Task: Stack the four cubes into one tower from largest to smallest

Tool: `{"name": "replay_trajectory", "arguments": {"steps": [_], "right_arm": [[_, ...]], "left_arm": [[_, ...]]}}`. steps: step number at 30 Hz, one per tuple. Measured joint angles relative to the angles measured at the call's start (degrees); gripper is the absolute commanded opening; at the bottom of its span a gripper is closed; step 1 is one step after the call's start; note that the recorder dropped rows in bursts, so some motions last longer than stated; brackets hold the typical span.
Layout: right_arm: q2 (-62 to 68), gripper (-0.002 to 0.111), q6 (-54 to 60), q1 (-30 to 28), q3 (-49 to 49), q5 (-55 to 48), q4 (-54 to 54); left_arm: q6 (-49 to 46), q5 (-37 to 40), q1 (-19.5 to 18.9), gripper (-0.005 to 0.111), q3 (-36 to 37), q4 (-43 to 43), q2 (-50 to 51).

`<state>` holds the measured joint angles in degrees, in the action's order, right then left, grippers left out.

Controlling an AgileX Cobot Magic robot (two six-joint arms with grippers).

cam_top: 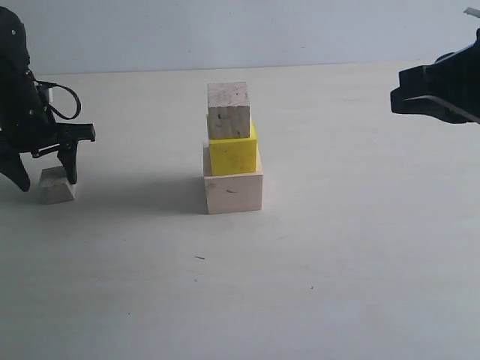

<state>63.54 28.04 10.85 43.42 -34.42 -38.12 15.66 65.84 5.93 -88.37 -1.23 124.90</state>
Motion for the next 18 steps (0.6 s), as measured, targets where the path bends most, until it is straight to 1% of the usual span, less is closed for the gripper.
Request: {"name": "replay_trajectory", "arguments": {"steps": [7, 18], "right_arm": [[0.0, 0.000, 0.0, 0.0, 0.0, -0.1, 0.0], [0.0, 0.000, 0.0, 0.0, 0.0, -0.1, 0.0]], "left_arm": [[-0.1, -0.4, 0.0, 0.066, 0.0, -2.3, 0.0], [-0.2, -1.5, 0.0, 0.066, 0.0, -2.8, 0.1]]}}
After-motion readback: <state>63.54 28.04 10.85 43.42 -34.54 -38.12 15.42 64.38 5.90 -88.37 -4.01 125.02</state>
